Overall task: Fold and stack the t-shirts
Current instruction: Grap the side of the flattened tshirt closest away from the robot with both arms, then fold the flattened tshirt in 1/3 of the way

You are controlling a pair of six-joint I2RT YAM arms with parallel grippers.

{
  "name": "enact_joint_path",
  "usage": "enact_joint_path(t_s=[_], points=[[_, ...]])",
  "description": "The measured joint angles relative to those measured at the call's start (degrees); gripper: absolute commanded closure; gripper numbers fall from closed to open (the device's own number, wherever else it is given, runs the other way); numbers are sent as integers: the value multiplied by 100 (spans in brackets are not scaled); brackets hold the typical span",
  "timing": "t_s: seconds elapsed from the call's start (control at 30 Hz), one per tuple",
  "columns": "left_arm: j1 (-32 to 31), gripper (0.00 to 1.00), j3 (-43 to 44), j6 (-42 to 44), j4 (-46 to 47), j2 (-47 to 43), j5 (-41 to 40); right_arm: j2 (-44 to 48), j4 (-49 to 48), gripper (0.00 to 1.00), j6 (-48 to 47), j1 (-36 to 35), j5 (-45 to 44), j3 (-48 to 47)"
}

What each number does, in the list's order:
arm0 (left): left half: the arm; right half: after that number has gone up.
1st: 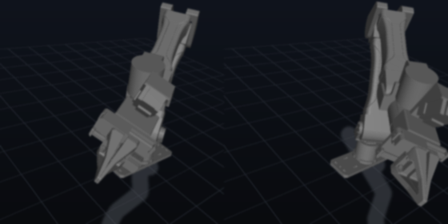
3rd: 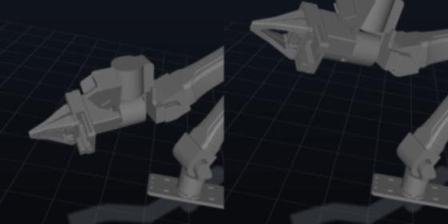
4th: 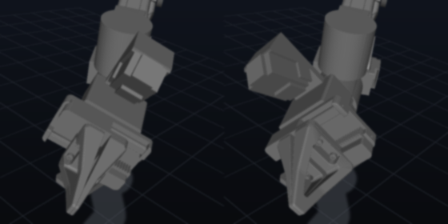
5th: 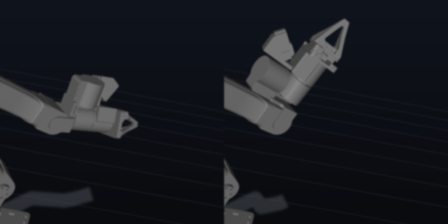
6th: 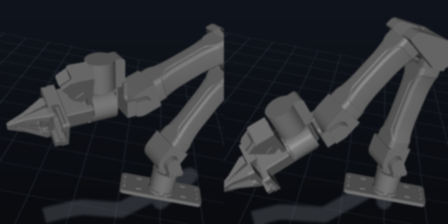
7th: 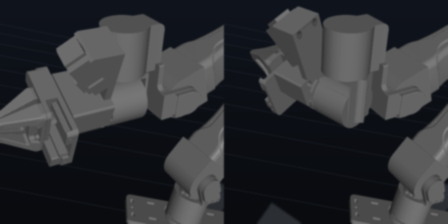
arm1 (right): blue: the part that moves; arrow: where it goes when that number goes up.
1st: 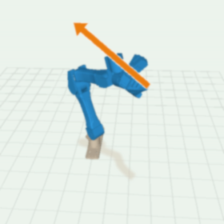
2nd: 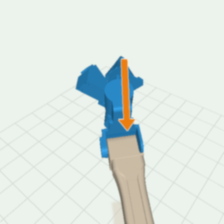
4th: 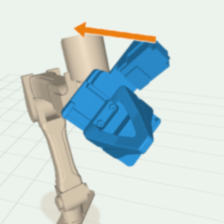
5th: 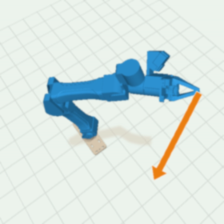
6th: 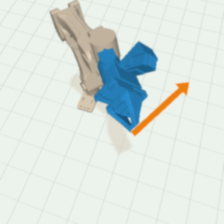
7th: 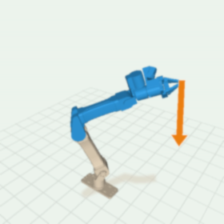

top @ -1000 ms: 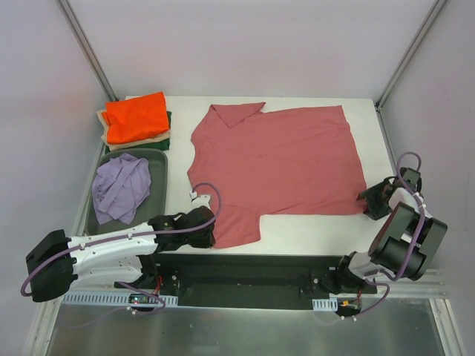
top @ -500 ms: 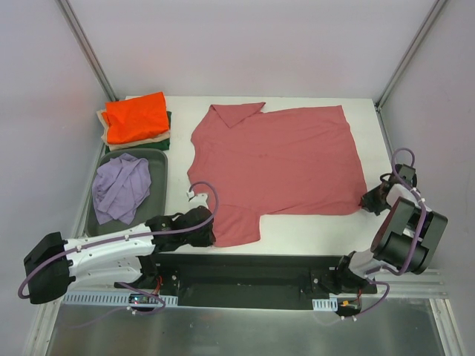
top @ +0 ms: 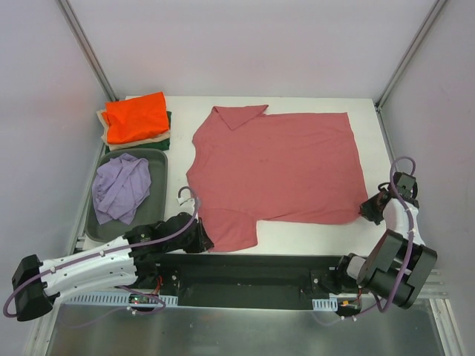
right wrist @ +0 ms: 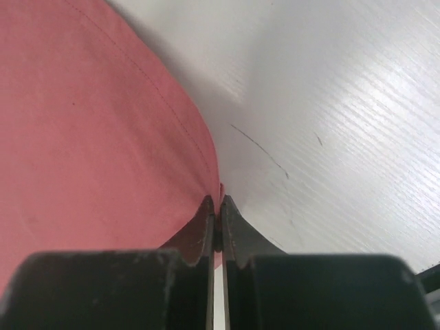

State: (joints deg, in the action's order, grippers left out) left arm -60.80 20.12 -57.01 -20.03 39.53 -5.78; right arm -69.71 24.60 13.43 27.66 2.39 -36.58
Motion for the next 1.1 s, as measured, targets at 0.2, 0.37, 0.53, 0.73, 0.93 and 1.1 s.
enact_joint_path(t_s=[0.2, 0.37, 0.53, 0.73, 0.93, 1.1], points=[[0, 100, 28, 96, -28, -354, 11, 223, 205, 100, -109, 11, 92, 63], [293, 100, 280, 372, 503, 168, -170, 212, 227, 100, -179, -61, 302, 55], [1331, 100, 824, 763, 1340, 1303, 313, -61, 289, 100, -214, -173, 455, -146], [1921, 100, 1661, 1154, 1641, 2221, 728, -393, 455, 100, -210, -208, 553, -708], [2557, 100, 2463, 1384, 1694, 2874, 918, -901, 540, 99, -177, -326, 579, -1309], [3025, 100, 3071, 1569, 1606, 3390, 1027, -1405, 713, 100, -116, -494, 577, -1797]])
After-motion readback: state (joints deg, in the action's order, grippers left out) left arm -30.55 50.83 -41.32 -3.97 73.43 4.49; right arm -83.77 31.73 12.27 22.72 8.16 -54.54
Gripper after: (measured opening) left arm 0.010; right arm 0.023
